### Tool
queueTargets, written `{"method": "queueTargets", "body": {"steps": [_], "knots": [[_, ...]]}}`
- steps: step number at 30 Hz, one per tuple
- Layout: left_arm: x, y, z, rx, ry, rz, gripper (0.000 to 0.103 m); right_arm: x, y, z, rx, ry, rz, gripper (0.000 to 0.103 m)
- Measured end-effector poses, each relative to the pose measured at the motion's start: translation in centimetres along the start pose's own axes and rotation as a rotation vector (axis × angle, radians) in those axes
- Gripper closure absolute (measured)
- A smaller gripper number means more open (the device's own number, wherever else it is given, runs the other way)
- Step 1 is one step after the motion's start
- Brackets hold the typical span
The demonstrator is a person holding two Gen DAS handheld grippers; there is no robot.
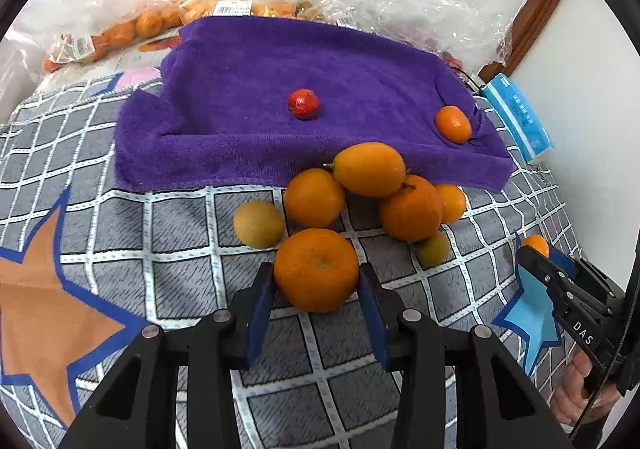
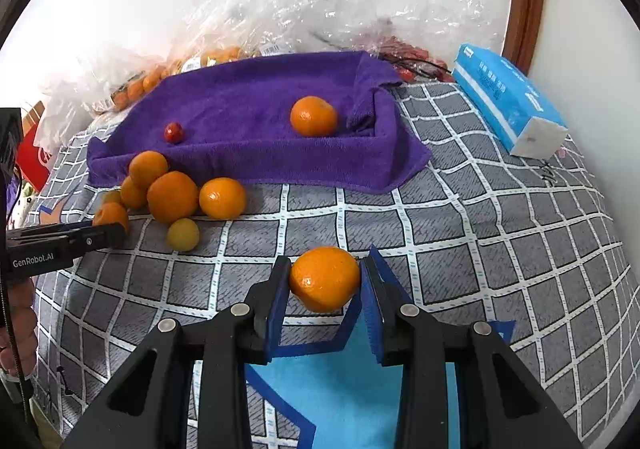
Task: Organize fruits
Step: 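Lift the orange with the right tool while the left tool lifts its orange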
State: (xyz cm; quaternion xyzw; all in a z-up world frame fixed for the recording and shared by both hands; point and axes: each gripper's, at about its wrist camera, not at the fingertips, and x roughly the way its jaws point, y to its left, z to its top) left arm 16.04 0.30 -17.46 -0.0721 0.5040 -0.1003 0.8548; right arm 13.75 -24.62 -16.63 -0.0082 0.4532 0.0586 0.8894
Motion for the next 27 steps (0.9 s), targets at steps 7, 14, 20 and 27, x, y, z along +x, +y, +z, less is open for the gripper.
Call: {"method": "queueTargets", "body": {"steps": [7,14,20,27], "knots": [[-3.2,-0.1,-0.4,-0.009,-0.046,-0.025,0.063,-2.6,1.0,0.3,-0.006,-0.032,-0.008,0.069],[-6.4,0.4,-0.3,-0.029,-0.1,-0.04,0.063,-5.6,1.7,1.2,0.008,-0.086,-0.011,0.069],[-9.0,0.7,-0.6,-0.036,-0.139,-0.02,0.063,-7.9,2.3,1.6,0.002,-0.125,-0.017,0.069],[-11.0,0.9,-0.9,-0.04,-0.177,-0.017,0.063,-9.6,3.2,1.8,-0.003,-0.154,-0.022,0.069]]}}
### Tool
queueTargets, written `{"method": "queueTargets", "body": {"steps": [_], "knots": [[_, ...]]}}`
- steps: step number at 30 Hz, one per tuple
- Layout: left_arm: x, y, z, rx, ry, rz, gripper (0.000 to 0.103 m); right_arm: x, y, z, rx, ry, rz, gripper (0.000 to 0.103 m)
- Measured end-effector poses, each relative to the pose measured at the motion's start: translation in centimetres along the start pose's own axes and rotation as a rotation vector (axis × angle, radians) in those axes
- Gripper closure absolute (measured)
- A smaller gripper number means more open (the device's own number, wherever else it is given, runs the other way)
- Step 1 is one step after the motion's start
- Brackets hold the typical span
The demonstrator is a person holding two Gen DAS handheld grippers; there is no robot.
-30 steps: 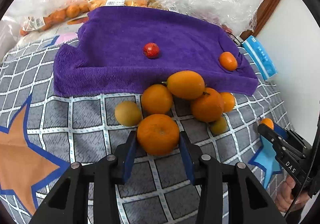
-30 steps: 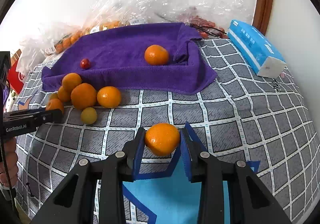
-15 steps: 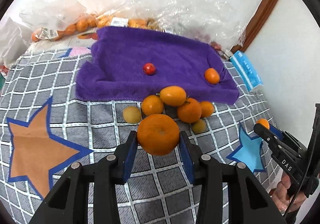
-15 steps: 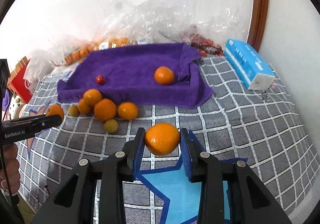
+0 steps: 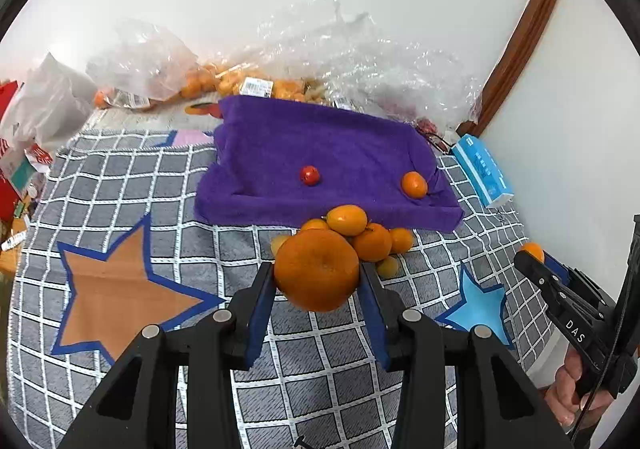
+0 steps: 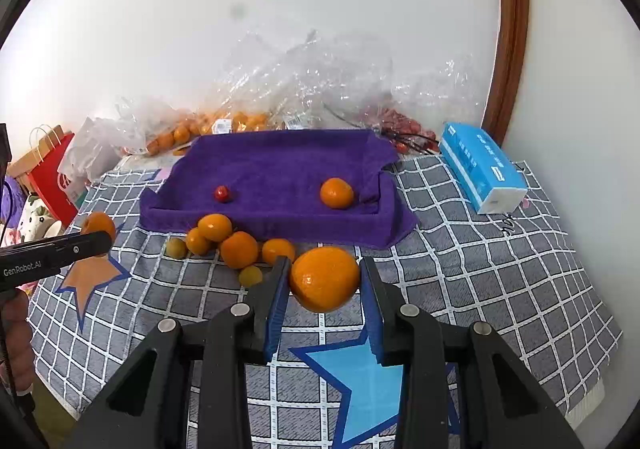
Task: Organize fruits
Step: 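Lift the orange with the right tool while the left tool lifts its orange, then carry the orange over the purple towel with the right tool while the left tool carries its orange there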
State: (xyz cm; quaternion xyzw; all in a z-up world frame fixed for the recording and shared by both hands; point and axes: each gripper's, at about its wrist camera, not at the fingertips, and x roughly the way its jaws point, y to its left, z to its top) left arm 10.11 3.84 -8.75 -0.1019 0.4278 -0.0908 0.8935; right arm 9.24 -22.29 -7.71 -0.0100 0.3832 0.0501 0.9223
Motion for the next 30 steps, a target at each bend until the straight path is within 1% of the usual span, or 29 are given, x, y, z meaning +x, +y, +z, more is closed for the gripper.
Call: {"method": "queueTargets", "body": {"steps": [9,12,22,30], "knots": [[-1.7,1.6,-0.6,-0.022,-0.026,0.032,0.063,-1.1,0.9,0.2,-0.011,-0.016,0.004,0.069],[-2.1,1.9,-0.7,-0.033,-0.03,0.031,0.063,-1.4,1.3,0.2,-0.019,-0.021,0.007,0.069],[-3.1,1.7,-0.6,-0.037,-0.053,0.025,0.063,-1.9,1.8,0.3,-0.03,-0.028,0.015,0.069],[-3.1,1.3,0.0,-0.035,-0.063,0.024,0.063,-2.0,1.6,0.6,-0.035,-0.033,0.011,0.069]]}}
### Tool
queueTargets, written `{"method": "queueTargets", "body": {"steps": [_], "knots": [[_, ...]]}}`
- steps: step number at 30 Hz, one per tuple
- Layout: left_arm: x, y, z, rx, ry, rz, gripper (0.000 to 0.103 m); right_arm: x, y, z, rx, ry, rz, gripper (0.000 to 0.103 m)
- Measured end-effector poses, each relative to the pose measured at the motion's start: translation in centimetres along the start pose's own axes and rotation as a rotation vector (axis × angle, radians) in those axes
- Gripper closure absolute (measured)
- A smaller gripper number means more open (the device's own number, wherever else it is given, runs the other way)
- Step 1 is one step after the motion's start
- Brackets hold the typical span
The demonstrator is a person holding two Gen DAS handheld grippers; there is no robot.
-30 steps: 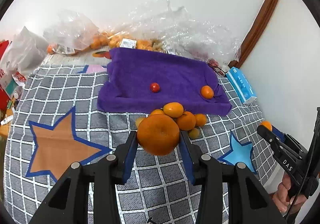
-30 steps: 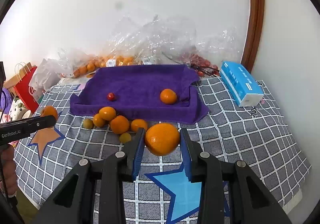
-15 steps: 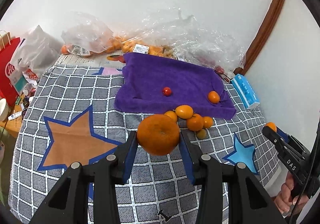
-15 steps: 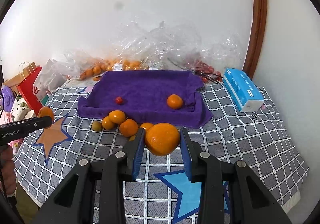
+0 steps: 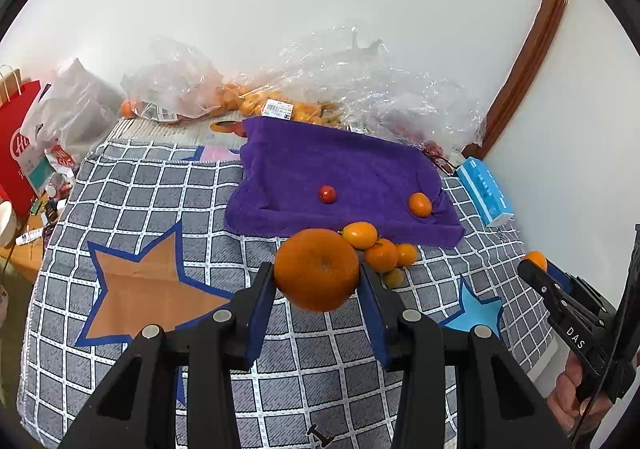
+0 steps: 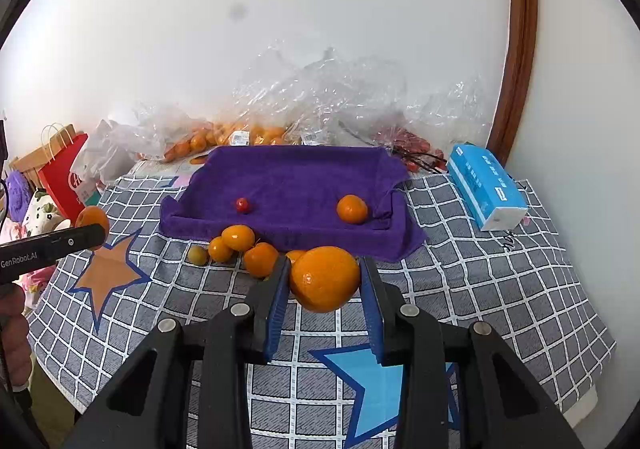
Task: Organize fruits
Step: 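Carry the orange over the purple towel with the right tool while the left tool carries its orange there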
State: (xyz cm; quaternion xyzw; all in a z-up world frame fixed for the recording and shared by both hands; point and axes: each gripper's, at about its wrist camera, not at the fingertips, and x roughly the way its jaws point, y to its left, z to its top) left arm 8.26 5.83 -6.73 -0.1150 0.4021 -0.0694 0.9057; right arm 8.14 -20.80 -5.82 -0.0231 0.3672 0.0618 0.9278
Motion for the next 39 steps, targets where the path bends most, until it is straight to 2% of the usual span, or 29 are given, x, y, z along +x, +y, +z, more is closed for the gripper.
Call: {"method": "queueTargets", "body": {"steps": [14,39], "knots": [[1.5,-0.8,2.2,0.018,-0.005,-0.028,0.063,1.7,-0.9,1.6,0.007,-0.002,-0.008,0.069],[8.4,0.3,6.4,0.02,0.04,-0.018,0.063,9.9,-2.8,3.3,0.032,0.069,-0.011,0.069]]}}
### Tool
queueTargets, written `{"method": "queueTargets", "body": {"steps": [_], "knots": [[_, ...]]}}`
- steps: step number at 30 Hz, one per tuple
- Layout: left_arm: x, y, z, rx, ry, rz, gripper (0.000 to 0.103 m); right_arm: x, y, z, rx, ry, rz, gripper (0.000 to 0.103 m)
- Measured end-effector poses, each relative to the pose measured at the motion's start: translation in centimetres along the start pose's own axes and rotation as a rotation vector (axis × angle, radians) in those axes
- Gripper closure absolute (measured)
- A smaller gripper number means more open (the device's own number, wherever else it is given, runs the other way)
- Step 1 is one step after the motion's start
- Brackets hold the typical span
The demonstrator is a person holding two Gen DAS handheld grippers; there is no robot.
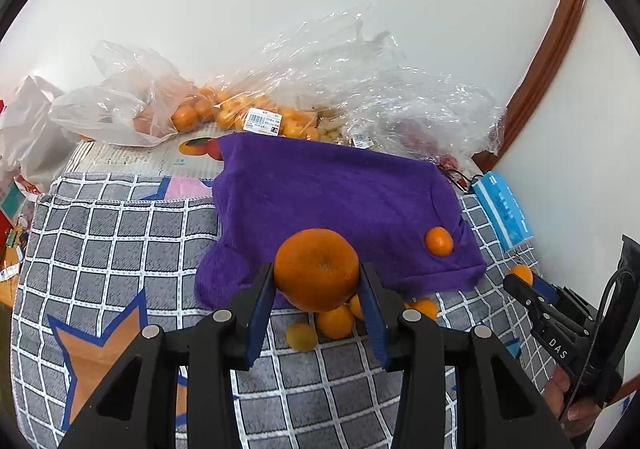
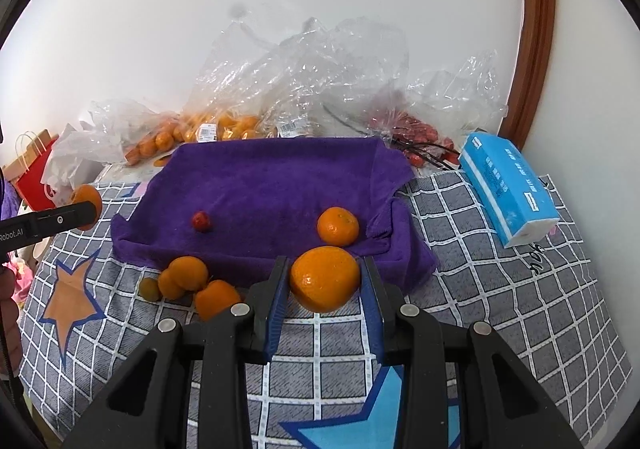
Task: Organize fruits
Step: 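Carry the orange over the purple towel with the right tool while the left tool carries its orange there, then lower the orange onto the towel and open the right tool while the left tool releases its orange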
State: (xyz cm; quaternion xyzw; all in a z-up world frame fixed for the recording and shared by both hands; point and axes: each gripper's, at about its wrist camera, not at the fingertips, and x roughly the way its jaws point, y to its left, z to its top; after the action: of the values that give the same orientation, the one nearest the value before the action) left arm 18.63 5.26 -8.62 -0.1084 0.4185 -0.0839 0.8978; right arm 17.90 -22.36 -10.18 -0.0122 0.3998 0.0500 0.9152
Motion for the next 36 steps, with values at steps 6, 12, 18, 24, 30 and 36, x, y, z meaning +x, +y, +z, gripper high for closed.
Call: {"method": "queueTargets", "body": {"steps": [6,12,18,24,30,36], "knots": [[1.6,0.5,0.2,-0.015,0.019,-0.002,0.063,1.9,-0.6,0.1,0.005,0.02,-0.008,0.069],[3.1,1.0,0.5,-0.024,0.036,0.005,0.063,3.8,-1.1,0.4,0.013,0.031,-0.01,0.069],[4.5,2.2,1.2,-0.053,0.044,0.02,0.063,6.0,-2.1,1.2,0.02,0.035,-0.016,0.069],[6.2,2.5,1.7,-0.058,0.061,0.026,0.063,8.4,-3.2,1.5,0.038,0.051,-0.015,0.069],[7.8,2.7,2.1,-0.075,0.075,0.039,0.063,10.3,-3.5,1.0,0.037,0.08,-0.014,0.069],[9.4,2.9,1.8,-0.089,0.102,0.052,0.063,11.3,-3.4,0.7,0.021,0.09,-0.008,0.069]]}}
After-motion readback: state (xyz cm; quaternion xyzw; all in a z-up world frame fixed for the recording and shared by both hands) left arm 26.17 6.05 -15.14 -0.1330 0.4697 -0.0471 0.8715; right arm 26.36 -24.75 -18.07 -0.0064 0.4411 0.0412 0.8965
